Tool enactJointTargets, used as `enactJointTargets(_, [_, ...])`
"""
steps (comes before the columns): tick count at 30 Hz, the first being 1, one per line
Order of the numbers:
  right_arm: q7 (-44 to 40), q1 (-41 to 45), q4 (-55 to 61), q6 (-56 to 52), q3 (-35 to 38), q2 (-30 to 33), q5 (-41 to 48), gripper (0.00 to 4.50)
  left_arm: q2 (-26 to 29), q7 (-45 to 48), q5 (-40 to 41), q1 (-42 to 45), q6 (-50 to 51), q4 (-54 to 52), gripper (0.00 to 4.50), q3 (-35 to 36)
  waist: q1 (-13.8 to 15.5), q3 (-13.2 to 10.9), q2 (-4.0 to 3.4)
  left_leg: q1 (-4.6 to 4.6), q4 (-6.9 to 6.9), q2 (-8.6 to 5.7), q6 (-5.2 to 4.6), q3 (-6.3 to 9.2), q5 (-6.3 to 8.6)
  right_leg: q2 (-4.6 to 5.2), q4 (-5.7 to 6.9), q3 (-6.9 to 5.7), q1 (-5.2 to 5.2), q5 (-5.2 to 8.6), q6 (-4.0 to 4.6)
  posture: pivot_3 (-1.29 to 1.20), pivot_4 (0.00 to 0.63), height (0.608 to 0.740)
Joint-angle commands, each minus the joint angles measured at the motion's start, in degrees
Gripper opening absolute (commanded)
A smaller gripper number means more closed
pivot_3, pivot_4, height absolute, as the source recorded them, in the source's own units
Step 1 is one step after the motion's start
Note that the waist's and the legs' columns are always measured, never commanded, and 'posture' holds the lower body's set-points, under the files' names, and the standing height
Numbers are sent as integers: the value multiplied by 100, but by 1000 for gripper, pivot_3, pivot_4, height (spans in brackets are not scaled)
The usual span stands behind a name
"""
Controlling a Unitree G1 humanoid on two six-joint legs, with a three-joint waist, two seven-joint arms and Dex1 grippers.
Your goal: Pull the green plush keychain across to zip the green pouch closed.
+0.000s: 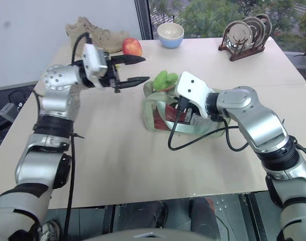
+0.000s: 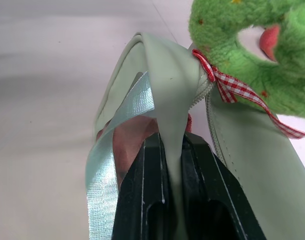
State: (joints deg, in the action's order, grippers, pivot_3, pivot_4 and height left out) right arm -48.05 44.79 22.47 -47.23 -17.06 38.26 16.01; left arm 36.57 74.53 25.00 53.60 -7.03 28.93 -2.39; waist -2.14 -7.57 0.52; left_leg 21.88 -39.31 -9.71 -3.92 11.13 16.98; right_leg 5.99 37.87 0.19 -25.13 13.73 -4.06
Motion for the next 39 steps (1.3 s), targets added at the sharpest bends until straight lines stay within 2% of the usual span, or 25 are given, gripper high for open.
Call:
enactJointTargets(1, [-54, 44, 31, 64, 55, 38, -39, 0, 187, 190, 295, -181, 777, -478, 2544, 227, -2, 0, 0, 1, -1, 0, 0, 2, 0, 0, 0, -2, 0, 0, 0, 0, 150, 740])
enactJointTargets(9, [-96, 29, 30, 57, 72, 52, -43, 0, 174, -49, 487, -1332, 1580, -1648, 2544, 473, -10, 0, 0, -2, -1, -2, 1, 4, 0, 2, -1, -5, 1, 0, 0, 0, 150, 740])
enactJointTargets(15, [-109, 33, 70, 1, 68, 68, -42, 0, -91, -462, 508, -2180, 1906, -2289, 2544, 440, 18, 2, 3, -3, -2, -2, 1, 4, 0, 2, -2, -4, 2, 0, 1, 0, 150, 740])
enactJointTargets(22, [-130, 55, 84, -19, 54, 81, -48, 0, -334, -749, 134, -2234, 1681, -2194, 2544, 294, 23, 3, 4, -7, -3, -1, 1, 0, 0, 3, -3, -1, 7, 0, 1, 0, 150, 740])
enactJointTargets(32, [-127, 44, 100, -20, 69, 81, -55, 0, -379, -613, -47, -2242, 1464, -2026, 2544, 255, 21, 4, 4, -7, -4, -1, 1, -1, 0, 4, -3, -2, 7, 0, 1, 0, 150, 740])
enactJointTargets(33, [-125, 40, 105, -22, 71, 81, -54, 0, -394, -603, -64, -2247, 1443, -2015, 2051, 244, 21, 4, 4, -7, -4, -1, 1, -1, 0, 4, -3, -2, 7, 0, 1, 0, 150, 740])
enactJointTargets(35, [-124, 37, 105, -25, 75, 81, -53, 0, -419, -587, -83, -2241, 1421, -1984, 1443, 234, 20, 3, 4, -7, -4, -1, 1, -1, 0, 4, -3, -2, 7, 0, 1, 0, 150, 740])
enactJointTargets(37, [-117, 29, 126, -42, 76, 84, -50, 0, -438, -562, -98, -2249, 1394, -1960, 348, 250, 20, 4, 4, -7, -4, -1, 1, -1, 0, 4, -3, -2, 7, 0, 1, 0, 150, 740])
enactJointTargets(38, [-116, 26, 132, -50, 78, 86, -46, 0, -448, -553, -108, -2248, 1378, -1942, 37, 256, 20, 4, 4, -7, -4, -1, 1, -1, 0, 4, -3, -2, 7, 0, 1, 0, 150, 740])
enactJointTargets(39, [-114, 24, 144, -62, 81, 87, -42, 0, -456, -542, -108, -2251, 1364, -1928, 37, 264, 20, 4, 4, -7, -4, -1, 1, -1, 0, 4, -3, -2, 7, 0, 1, 0, 150, 740])
